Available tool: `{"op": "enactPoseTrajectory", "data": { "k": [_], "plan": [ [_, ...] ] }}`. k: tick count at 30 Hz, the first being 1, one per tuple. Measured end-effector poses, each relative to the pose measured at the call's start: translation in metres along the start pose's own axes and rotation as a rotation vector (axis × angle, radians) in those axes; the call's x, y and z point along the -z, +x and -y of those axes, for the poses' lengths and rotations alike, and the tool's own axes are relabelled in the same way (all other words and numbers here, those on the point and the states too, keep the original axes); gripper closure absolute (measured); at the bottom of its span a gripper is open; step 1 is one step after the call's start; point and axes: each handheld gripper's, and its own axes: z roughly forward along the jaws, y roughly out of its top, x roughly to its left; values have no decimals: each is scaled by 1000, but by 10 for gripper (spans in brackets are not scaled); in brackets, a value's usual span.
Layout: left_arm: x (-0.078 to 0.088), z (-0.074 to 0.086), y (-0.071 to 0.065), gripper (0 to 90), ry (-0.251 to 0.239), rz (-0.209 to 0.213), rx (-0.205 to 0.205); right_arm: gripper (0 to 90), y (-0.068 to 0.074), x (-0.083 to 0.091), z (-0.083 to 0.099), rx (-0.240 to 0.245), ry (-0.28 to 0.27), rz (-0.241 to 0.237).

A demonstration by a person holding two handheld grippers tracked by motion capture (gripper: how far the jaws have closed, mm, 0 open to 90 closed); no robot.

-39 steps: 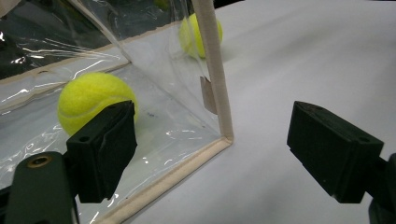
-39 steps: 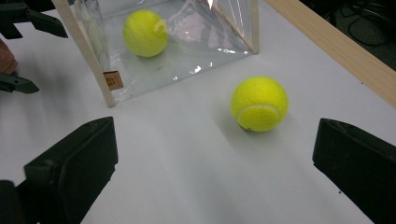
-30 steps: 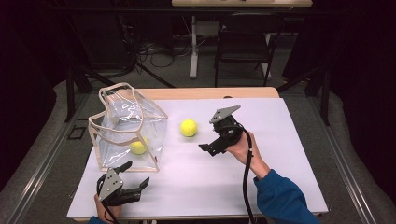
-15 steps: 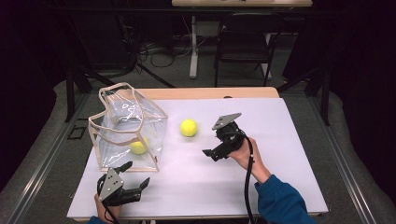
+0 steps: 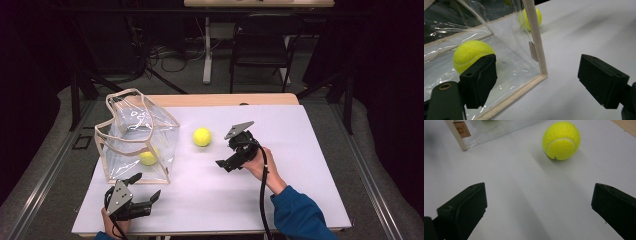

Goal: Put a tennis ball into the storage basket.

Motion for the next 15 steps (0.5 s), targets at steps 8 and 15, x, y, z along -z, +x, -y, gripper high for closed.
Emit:
{"op": "enactPoseTrajectory", "data": {
  "k": [8, 15],
  "plan": [
    [-1, 0, 0, 158, -1, 0, 0, 0, -5, -8, -9, -13, 12, -5],
    [0, 0, 1, 159, -2, 2, 4, 0, -8, -13, -16, -18, 12, -10]
  ]
}}
